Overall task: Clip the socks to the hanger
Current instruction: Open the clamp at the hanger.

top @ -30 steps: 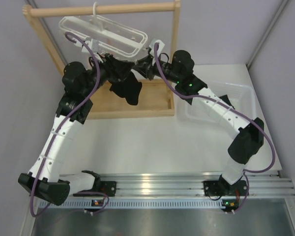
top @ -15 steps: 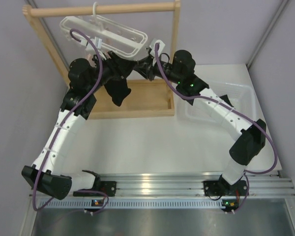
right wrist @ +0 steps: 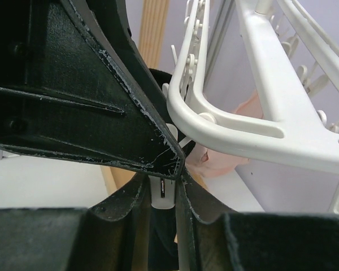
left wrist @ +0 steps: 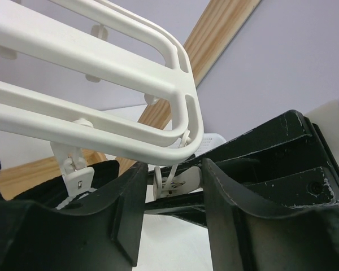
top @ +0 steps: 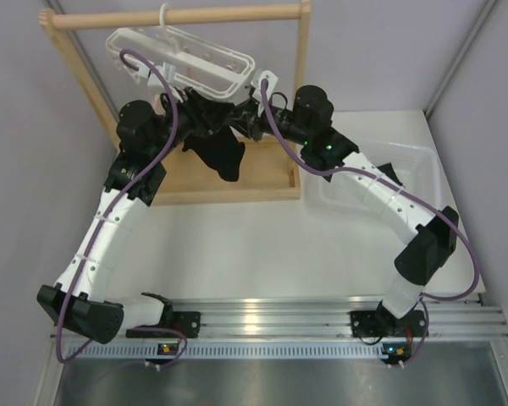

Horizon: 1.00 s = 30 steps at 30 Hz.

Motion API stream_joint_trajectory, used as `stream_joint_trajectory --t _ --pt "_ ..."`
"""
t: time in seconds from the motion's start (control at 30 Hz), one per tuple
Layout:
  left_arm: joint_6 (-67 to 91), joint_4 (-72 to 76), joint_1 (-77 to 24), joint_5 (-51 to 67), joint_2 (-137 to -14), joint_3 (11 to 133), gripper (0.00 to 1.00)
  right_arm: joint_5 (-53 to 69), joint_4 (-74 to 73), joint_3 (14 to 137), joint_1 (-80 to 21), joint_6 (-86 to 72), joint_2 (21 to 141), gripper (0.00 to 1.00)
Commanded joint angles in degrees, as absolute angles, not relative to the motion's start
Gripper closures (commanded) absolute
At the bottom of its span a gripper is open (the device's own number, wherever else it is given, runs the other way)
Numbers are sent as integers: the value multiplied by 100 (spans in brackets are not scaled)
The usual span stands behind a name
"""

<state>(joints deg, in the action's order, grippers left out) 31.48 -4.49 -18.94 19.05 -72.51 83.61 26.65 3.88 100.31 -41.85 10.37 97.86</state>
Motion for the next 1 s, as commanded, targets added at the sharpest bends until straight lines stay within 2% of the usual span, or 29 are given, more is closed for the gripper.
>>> stream_joint_trajectory --t 0.0,0.17,0.2,0.3,0.33,0.43,0.47,0.53,0.7,0.77,0.87,0.97 --pt "2883 -272 -1907 1662 -7207 8420 53 2733 510 10371 -4289 1090 9589 100" --pt "2707 -404 -1907 1696 -7260 8490 64 2733 501 10406 -4307 1116 9606 100" --pt "2698 -430 -1907 1705 -7277 8499 72 2733 501 10424 -4307 1099 9606 100" --pt "2672 -536 -1907 1679 -7312 8551 84 2707 483 10424 -4307 1125 9615 100" --pt "2689 -536 -1907 1670 -7312 8560 91 2698 475 10415 -4307 1142 9598 100" --pt "2794 -457 -1907 1740 -7277 8525 100 2619 475 10336 -4307 1213 9571 91" --pt "2847 -448 -1907 1758 -7269 8525 100 2593 466 10292 -4307 1230 9563 81" --pt "2979 -352 -1907 1837 -7251 8508 100 2575 492 10248 -4298 1274 9562 75" --pt "3199 -308 -1872 1863 -7207 8464 100 2479 597 10213 -4289 1283 9589 82" --pt "3427 -255 -1820 1924 -7207 8455 100 2452 615 10187 -4298 1275 9598 78" --pt "3709 -176 -1705 2013 -7233 8455 100 2443 650 10099 -4298 1327 9563 68" --pt "3814 -141 -1670 2048 -7233 8473 100 2417 738 9950 -4280 1362 9519 68"
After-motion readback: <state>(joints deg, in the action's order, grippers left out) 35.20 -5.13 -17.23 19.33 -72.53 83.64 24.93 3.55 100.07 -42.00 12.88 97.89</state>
